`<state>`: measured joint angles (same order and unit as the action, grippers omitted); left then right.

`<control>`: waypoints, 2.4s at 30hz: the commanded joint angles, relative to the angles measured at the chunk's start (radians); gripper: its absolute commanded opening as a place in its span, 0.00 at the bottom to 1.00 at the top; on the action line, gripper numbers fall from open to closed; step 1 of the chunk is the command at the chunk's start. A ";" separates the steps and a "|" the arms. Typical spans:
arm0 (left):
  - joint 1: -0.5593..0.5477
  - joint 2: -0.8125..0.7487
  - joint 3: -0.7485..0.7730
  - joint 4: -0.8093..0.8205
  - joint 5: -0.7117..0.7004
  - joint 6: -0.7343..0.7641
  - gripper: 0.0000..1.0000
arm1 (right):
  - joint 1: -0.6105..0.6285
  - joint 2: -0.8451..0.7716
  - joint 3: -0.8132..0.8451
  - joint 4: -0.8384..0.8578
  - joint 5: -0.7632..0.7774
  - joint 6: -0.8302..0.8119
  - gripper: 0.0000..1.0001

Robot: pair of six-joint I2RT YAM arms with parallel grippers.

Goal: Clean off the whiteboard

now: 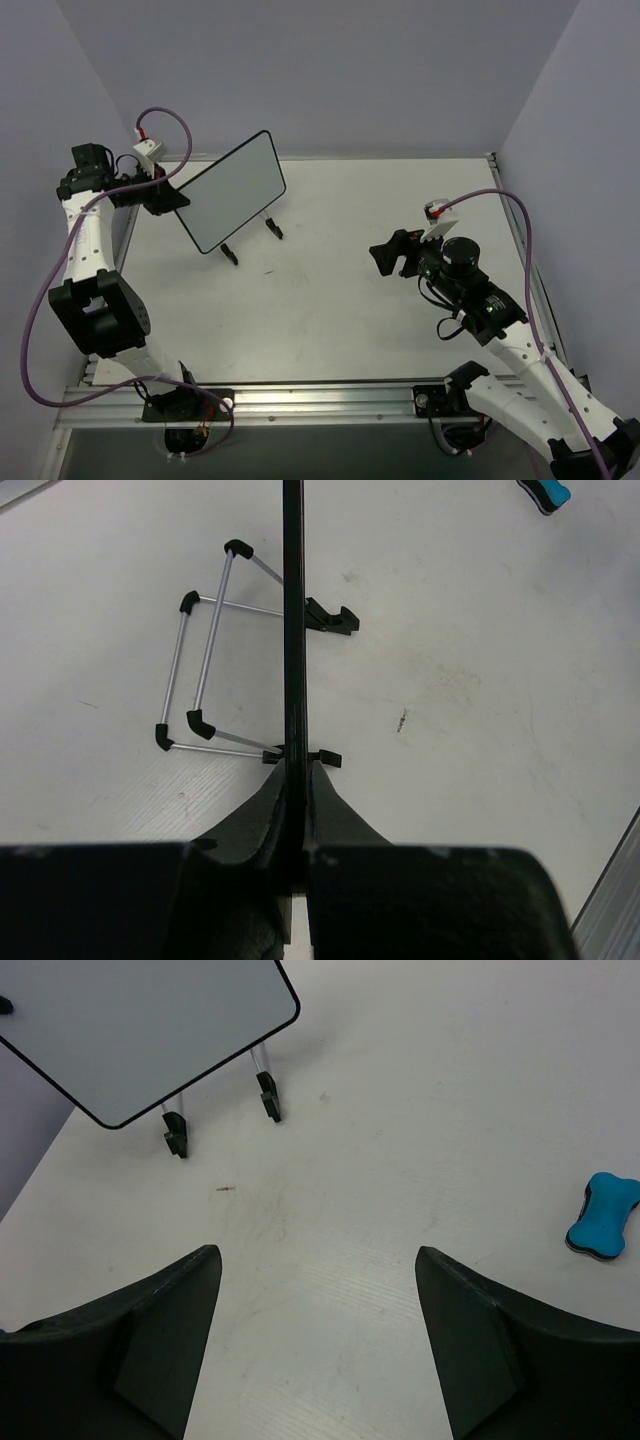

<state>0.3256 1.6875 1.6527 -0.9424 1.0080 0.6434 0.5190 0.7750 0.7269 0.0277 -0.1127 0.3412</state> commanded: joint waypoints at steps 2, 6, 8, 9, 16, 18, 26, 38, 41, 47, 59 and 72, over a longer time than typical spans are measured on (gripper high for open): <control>-0.010 -0.002 0.029 0.007 0.123 0.052 0.02 | 0.006 -0.003 -0.012 0.048 0.001 0.001 0.74; -0.010 -0.020 -0.011 0.008 0.081 0.068 0.02 | 0.006 0.001 -0.012 0.046 -0.001 0.001 0.74; -0.010 -0.028 -0.025 0.011 0.067 0.070 0.02 | 0.007 0.000 -0.012 0.044 0.002 0.001 0.74; -0.010 -0.026 -0.027 0.010 0.069 0.071 0.02 | 0.007 -0.002 -0.012 0.044 0.001 0.001 0.74; -0.016 -0.006 -0.031 0.008 0.069 0.081 0.02 | 0.009 0.000 -0.015 0.049 -0.010 0.001 0.74; -0.016 0.001 -0.033 0.011 0.057 0.085 0.02 | 0.009 -0.002 -0.018 0.051 -0.012 0.001 0.74; -0.022 0.014 -0.025 0.001 0.076 0.096 0.02 | 0.009 0.007 -0.018 0.055 -0.018 0.001 0.75; -0.017 0.034 -0.034 -0.001 0.095 0.113 0.02 | 0.007 0.003 -0.021 0.057 -0.022 0.002 0.74; -0.013 0.037 -0.008 -0.007 0.113 0.111 0.02 | 0.007 0.007 -0.021 0.058 -0.027 0.002 0.75; 0.001 0.035 -0.011 0.002 0.129 0.110 0.02 | 0.009 0.010 -0.023 0.058 -0.028 0.002 0.75; 0.012 0.038 -0.057 0.025 0.080 0.122 0.02 | 0.016 0.009 -0.023 0.060 -0.031 0.002 0.75; 0.003 0.072 -0.090 0.010 -0.028 0.193 0.02 | 0.019 0.015 -0.020 0.061 -0.041 0.001 0.75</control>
<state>0.3344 1.7359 1.5757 -0.9501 1.0183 0.7719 0.5289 0.7837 0.7101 0.0456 -0.1387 0.3412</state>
